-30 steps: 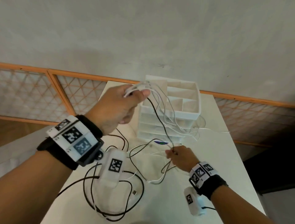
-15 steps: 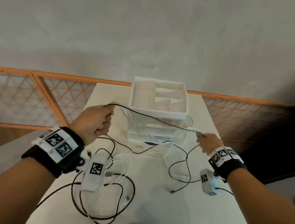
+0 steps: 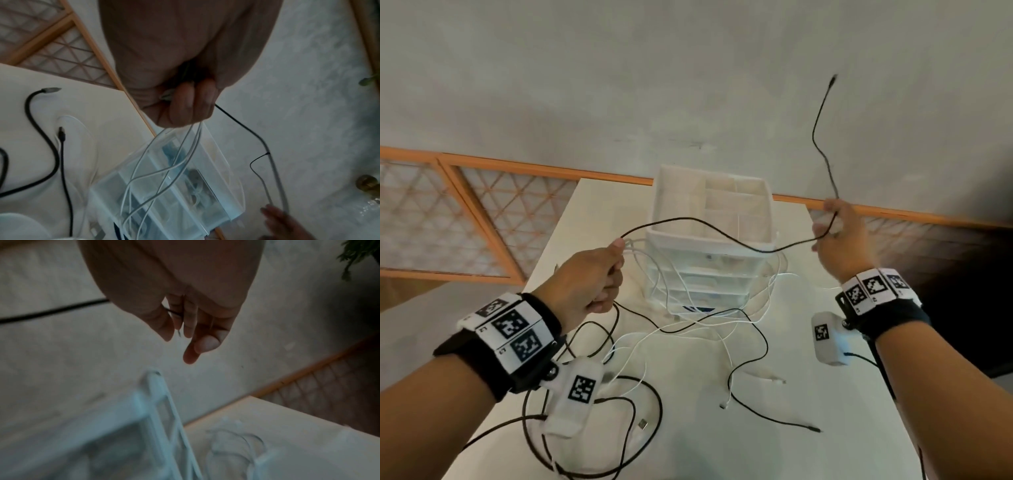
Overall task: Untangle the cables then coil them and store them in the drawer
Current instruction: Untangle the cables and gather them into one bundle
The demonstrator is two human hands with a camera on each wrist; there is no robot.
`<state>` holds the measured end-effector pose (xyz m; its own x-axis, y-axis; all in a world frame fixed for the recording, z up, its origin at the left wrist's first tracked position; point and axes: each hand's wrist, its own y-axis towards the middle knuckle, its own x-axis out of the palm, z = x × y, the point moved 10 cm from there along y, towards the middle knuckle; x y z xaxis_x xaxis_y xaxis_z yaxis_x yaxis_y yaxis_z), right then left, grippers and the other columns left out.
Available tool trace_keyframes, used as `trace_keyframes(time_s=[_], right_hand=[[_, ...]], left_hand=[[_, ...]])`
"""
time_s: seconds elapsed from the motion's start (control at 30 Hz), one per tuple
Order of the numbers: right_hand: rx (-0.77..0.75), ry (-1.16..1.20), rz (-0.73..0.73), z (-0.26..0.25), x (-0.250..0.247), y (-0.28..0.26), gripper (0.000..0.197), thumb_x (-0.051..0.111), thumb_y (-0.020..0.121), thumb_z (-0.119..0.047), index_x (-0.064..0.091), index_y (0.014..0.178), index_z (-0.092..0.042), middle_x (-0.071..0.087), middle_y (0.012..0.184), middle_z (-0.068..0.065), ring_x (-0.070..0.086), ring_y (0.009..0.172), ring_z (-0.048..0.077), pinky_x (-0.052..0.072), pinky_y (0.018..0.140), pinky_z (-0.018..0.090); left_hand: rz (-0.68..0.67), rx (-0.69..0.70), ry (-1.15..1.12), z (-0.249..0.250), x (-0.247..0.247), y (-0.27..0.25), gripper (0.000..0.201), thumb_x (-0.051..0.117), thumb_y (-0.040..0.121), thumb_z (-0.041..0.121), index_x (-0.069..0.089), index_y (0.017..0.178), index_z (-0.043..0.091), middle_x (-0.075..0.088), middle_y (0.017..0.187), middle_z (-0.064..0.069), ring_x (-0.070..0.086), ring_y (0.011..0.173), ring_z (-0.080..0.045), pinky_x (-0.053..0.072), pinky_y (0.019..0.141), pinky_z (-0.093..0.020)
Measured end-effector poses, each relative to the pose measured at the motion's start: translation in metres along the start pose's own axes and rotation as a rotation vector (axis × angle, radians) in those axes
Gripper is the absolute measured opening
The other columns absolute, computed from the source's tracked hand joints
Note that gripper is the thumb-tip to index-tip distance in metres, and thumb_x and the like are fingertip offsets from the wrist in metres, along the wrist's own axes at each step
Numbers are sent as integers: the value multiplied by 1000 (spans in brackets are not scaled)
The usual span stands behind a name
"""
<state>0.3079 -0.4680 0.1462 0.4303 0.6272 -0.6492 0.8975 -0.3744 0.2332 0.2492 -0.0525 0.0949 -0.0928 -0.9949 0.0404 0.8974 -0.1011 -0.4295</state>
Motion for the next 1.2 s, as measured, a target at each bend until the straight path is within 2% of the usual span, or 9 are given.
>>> trace_keyframes(time_s=[0.1, 0.27, 0.43, 0.63, 0.77, 0.9, 0.97, 1.1, 1.2], right_hand=[[134, -213, -302, 62, 49, -12, 63, 61, 91, -12, 38, 146, -33, 60, 137, 10, 65, 114, 33, 53, 99, 50], [362, -323, -497, 127, 78, -58, 67, 58, 84, -11, 41, 146, -29, 75, 85, 6, 72, 70, 20, 60, 66, 35], [466, -300, -604, 137, 97, -85, 72, 55, 86, -8, 31, 151, -28, 59, 132, 8, 73, 75, 23, 56, 63, 32], [88, -69, -30, -1, 29, -67, 44, 69, 85, -27, 61, 129, -25, 64, 74, 1, 61, 74, 19, 50, 76, 32], [-195, 250, -646, -127, 99, -145, 72, 82, 77, -37, 44, 138, -43, 58, 52, -6, 46, 43, 3, 42, 52, 16], [-243, -65, -869, -104, 148, -170, 16, 73, 88, -32, 61, 78, -30, 57, 54, -17, 51, 44, 0, 43, 56, 20], [-50, -185, -810, -53, 140, -138, 26, 73, 87, -30, 59, 66, -22, 56, 48, -10, 55, 44, 9, 45, 53, 26], [-56, -195, -99, -29, 63, -87, 6, 73, 86, -26, 69, 91, -24, 71, 77, 2, 67, 71, 22, 44, 67, 24], [-124, -90, -269, -35, 104, -119, 66, 74, 85, -17, 43, 141, -33, 66, 99, -8, 66, 65, 10, 50, 79, 25]], left_hand=[[3, 35, 61, 3, 1, -5, 33, 45, 103, 37, 48, 82, 12, 35, 53, 3, 31, 42, -12, 30, 41, -24], [1, 7, 62, -6, 4, -10, 38, 48, 100, 44, 51, 88, 8, 29, 53, 3, 27, 42, -12, 28, 39, -22], [19, -52, 96, -21, 6, -7, 41, 40, 103, 46, 49, 84, 11, 30, 50, 4, 22, 41, -11, 17, 38, -18], [-5, 68, 265, -12, 13, -8, 35, 48, 102, 36, 58, 85, 7, 37, 53, 4, 27, 41, -10, 21, 40, -19], [-139, 277, 461, 16, 56, -26, 47, 49, 97, 48, 65, 79, 8, 40, 43, 10, 33, 40, -7, 30, 43, -19], [-274, 433, 551, 35, 72, -52, 48, 51, 89, 56, 71, 68, 17, 34, 48, 5, 30, 46, -12, 30, 47, -20], [-313, 397, 659, 24, 59, -54, 44, 50, 90, 57, 71, 70, 24, 36, 51, 6, 33, 47, -11, 32, 49, -20], [-250, 226, 1131, -38, 28, -27, 37, 39, 102, 47, 46, 70, 30, 50, 66, 7, 51, 68, -17, 39, 66, -28], [-41, 70, 1141, -79, 9, -1, 38, 35, 105, 37, 31, 70, 25, 53, 76, -2, 52, 77, -26, 38, 68, -33]])
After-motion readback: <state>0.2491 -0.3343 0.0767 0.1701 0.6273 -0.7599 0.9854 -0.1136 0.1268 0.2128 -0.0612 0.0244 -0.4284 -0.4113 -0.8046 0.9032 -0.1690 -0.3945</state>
